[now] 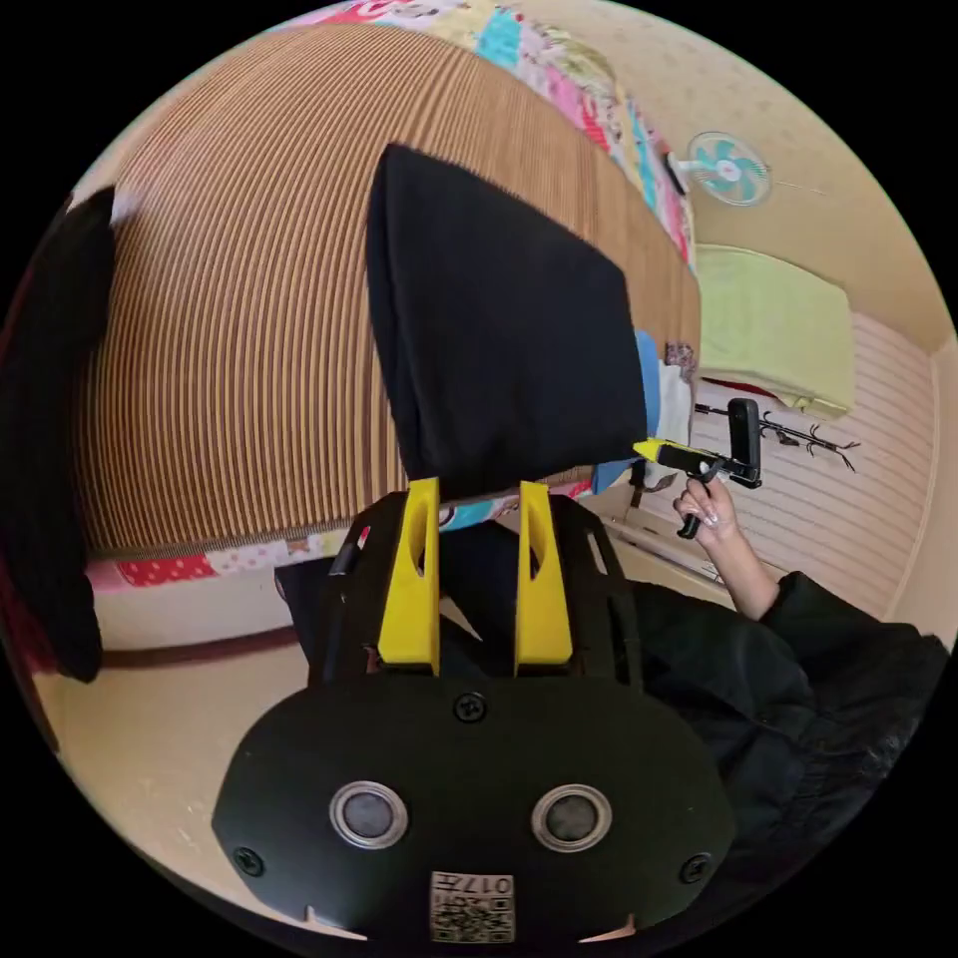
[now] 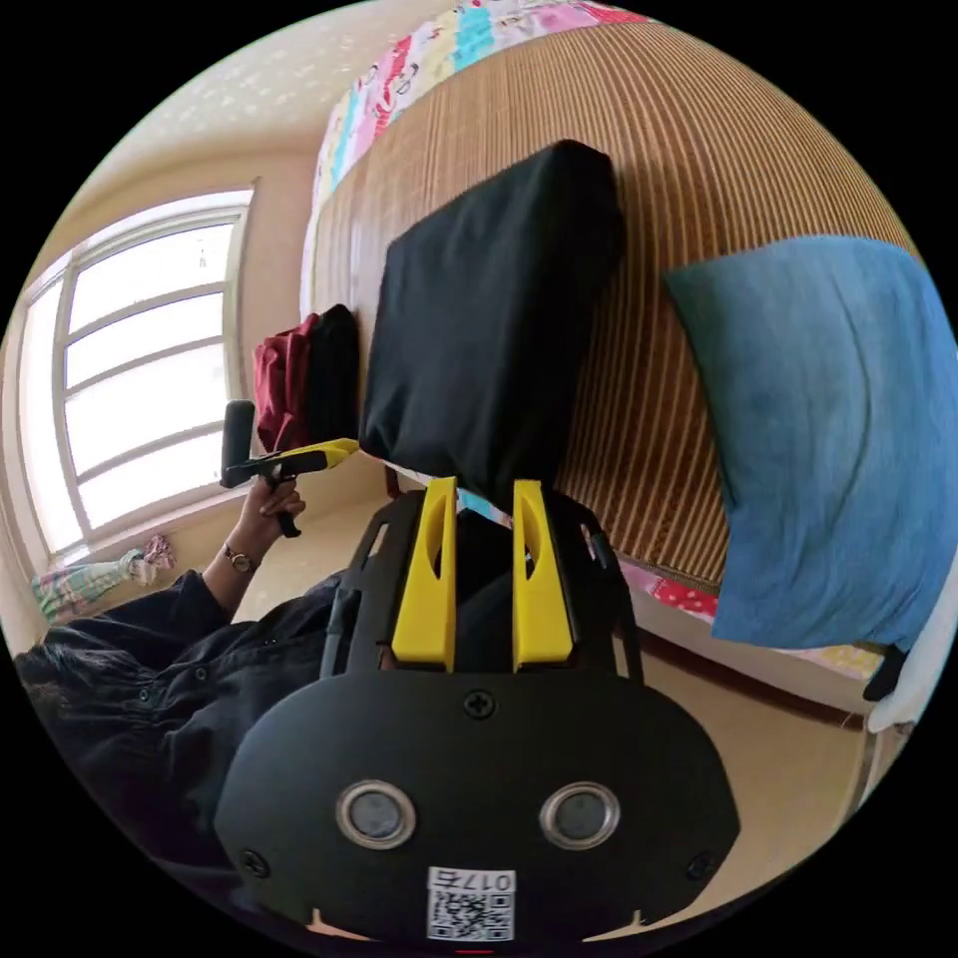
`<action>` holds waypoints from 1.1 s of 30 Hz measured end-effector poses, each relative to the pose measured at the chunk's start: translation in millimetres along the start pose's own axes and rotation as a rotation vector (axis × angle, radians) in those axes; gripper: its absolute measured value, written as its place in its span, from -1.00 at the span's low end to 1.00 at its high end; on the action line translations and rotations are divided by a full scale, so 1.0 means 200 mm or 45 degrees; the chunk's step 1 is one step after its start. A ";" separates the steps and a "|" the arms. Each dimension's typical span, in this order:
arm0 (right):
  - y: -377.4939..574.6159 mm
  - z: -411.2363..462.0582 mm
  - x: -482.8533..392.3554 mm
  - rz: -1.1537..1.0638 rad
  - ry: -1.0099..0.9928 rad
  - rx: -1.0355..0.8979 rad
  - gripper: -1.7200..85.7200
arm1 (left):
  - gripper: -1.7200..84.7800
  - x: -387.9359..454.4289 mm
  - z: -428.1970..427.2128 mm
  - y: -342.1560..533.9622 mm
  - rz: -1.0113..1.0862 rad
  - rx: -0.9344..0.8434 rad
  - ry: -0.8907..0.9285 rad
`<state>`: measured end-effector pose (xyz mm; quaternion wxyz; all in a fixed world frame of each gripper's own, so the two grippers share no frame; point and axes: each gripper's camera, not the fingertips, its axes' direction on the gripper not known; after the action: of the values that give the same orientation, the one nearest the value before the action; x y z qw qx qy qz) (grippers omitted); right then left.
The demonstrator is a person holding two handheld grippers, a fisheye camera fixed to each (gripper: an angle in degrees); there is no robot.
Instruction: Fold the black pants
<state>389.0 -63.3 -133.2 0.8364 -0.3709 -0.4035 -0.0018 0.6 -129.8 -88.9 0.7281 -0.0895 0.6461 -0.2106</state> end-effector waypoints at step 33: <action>-0.40 -0.21 -1.49 -0.458 -0.602 0.026 -0.80 | -0.80 0.17 -1.01 0.58 0.186 0.439 0.065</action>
<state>191.1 -235.4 -302.3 0.7091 -0.2752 -0.6465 -0.0596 -172.8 -12.2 -196.8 0.7294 0.0891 0.6236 -0.2670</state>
